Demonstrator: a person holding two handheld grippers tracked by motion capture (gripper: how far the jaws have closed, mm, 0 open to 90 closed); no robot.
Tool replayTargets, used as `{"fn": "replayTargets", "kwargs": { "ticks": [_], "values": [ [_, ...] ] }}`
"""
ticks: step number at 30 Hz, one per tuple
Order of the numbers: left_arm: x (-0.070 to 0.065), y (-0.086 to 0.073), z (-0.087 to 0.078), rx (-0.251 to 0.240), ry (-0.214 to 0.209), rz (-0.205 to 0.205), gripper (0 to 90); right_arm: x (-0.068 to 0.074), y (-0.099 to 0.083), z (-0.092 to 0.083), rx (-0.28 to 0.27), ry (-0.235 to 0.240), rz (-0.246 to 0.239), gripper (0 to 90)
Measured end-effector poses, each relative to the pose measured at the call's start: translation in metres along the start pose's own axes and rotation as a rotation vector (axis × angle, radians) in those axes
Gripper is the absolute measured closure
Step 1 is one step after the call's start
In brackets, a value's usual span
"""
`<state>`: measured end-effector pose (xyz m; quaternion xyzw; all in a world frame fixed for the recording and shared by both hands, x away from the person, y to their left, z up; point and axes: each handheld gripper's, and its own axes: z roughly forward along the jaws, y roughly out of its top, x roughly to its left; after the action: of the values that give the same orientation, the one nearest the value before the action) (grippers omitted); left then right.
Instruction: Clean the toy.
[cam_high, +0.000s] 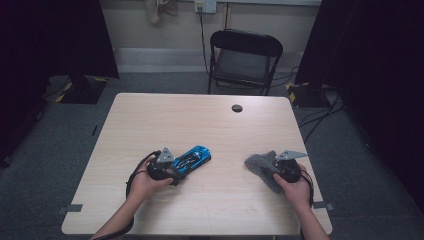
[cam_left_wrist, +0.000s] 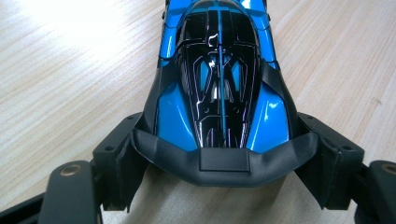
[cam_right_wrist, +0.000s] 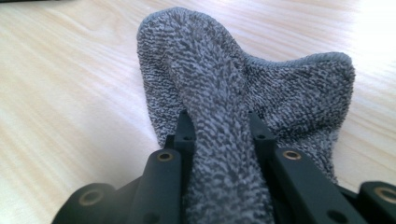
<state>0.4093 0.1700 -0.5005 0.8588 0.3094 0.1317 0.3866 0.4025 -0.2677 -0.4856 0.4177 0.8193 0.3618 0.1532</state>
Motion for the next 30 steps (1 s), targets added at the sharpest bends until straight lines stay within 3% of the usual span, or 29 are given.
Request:
{"fn": "replayTargets", "kwargs": {
  "ticks": [8, 10, 13, 17, 19, 23, 30],
  "values": [
    [0.001, 0.001, 0.001, 0.005, -0.005, 0.008, 23.4, 0.005, 0.005, -0.002, 0.01, 0.025, -0.006, 74.6],
    [0.0, 0.002, 0.003, 0.013, 0.001, 0.005, 16.9, 0.007, 0.007, -0.002, 0.012, 0.032, -0.008, 74.6],
    [-0.002, 0.006, 0.006, 0.023, -0.008, 0.016, 15.4, 0.009, 0.008, 0.0, 0.015, 0.046, -0.008, 74.6],
    [-0.001, 0.007, 0.008, 0.016, -0.017, 0.019, 15.6, 0.013, 0.011, 0.003, 0.023, 0.067, -0.016, 74.6],
    [0.001, 0.006, 0.005, 0.009, -0.006, 0.01, 20.6, 0.016, 0.013, 0.004, 0.018, 0.081, -0.015, 74.6],
    [0.0, 0.004, 0.004, 0.004, -0.002, 0.009, 24.2, 0.024, 0.023, 0.008, 0.004, 0.117, -0.014, 74.6],
    [0.0, 0.004, 0.004, 0.003, -0.001, 0.007, 24.4, 0.052, 0.053, 0.019, -0.009, 0.176, -0.059, 75.0]
  ]
}}
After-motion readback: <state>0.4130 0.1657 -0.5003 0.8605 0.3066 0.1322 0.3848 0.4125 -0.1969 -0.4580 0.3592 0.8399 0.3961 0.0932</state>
